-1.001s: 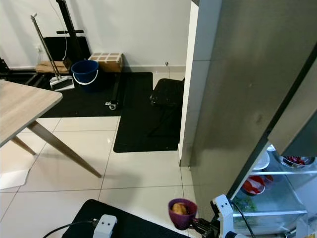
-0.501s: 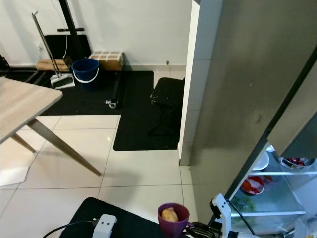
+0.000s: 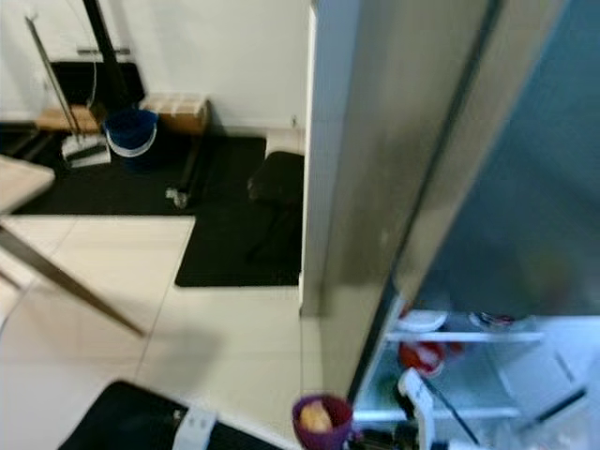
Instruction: Restocking fridge
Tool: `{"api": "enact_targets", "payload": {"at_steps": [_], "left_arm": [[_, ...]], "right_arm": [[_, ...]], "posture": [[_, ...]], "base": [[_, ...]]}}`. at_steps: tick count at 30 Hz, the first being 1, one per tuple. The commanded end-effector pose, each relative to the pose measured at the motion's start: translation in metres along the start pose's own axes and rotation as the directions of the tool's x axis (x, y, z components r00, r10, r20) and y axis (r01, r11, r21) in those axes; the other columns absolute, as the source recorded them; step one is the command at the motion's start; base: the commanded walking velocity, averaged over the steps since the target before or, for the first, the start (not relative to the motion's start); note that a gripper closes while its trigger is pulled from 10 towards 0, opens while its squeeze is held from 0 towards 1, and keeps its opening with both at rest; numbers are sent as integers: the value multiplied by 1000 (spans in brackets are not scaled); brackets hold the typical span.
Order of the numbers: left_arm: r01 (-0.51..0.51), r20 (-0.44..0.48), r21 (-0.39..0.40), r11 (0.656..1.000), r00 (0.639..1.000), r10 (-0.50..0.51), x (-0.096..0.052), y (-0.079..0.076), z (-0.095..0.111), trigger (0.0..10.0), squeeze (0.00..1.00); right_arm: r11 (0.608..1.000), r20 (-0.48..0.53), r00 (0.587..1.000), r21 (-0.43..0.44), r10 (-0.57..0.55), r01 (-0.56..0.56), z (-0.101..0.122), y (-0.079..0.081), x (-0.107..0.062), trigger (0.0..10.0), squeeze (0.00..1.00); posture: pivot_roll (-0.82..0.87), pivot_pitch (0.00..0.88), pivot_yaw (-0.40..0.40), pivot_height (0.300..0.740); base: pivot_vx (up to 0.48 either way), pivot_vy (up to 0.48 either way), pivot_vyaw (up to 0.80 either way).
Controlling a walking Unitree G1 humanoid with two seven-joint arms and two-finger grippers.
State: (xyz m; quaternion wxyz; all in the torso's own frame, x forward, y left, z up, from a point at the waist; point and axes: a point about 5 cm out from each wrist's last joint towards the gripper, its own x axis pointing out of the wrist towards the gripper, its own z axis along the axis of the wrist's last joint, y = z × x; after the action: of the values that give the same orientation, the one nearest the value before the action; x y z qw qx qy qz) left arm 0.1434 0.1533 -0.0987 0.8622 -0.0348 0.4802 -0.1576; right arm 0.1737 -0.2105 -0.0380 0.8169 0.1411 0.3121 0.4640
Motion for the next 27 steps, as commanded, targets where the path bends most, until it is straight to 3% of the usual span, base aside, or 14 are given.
{"api": "enact_targets", "payload": {"at_steps": [1, 5, 27], "left_arm": [[9, -15, -6, 1000, 1000, -9, 0, -2, -4, 10000, 0], [2, -16, -10, 1000, 1000, -2, 0, -2, -5, 10000, 0], [-5, -7, -26, 1000, 1000, 5, 0, -2, -3, 10000, 0]], "right_arm": [[1000, 7, 1000, -22, 8, -8, 5, -2, -3, 10000, 0], [1000, 2, 1000, -25, 12, -12, 5, -1, -3, 10000, 0], [998, -22, 1000, -66, 9, -11, 8, -1, -2, 10000, 0]], "posture": [[-9, 0, -5, 739], [-9, 0, -5, 739], [-12, 0, -8, 739]], "base": [[0, -442, 0], [0, -330, 0], [0, 0, 0]]}}
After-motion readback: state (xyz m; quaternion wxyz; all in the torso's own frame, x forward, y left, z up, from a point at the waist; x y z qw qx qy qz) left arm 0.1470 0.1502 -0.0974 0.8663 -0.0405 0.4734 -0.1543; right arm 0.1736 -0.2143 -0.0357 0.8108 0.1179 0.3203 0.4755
